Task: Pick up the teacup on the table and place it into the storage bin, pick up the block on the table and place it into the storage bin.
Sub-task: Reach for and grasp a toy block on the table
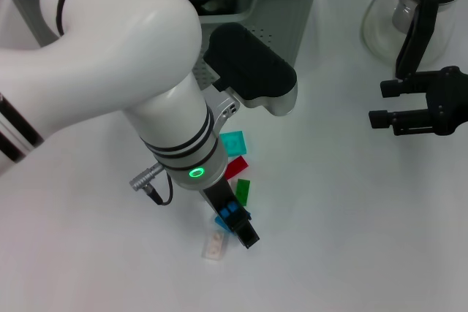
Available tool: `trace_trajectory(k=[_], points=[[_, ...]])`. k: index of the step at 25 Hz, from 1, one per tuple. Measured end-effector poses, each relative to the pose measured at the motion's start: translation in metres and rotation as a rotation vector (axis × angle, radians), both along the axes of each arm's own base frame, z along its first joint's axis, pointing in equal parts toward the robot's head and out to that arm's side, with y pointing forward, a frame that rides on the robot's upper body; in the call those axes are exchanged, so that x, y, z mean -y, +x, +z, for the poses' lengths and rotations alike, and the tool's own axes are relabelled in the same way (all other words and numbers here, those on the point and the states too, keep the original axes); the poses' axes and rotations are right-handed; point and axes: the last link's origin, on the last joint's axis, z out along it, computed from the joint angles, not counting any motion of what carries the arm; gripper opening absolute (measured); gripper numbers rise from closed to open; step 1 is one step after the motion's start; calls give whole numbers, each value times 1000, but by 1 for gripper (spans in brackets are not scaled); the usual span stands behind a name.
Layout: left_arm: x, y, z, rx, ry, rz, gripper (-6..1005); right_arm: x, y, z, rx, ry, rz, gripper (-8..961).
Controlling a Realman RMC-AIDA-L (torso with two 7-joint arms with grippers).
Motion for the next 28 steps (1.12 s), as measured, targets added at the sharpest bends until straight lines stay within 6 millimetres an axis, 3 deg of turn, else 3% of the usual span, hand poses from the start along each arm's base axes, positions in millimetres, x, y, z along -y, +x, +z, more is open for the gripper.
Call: trace_trajectory(k=[20,28], points=[[-2,1,0,-20,9,-31,830,-2,-1,0,0,6,-1,744],[0,1,0,-21,-2,-27,715,-2,-1,0,1,8,1,744]])
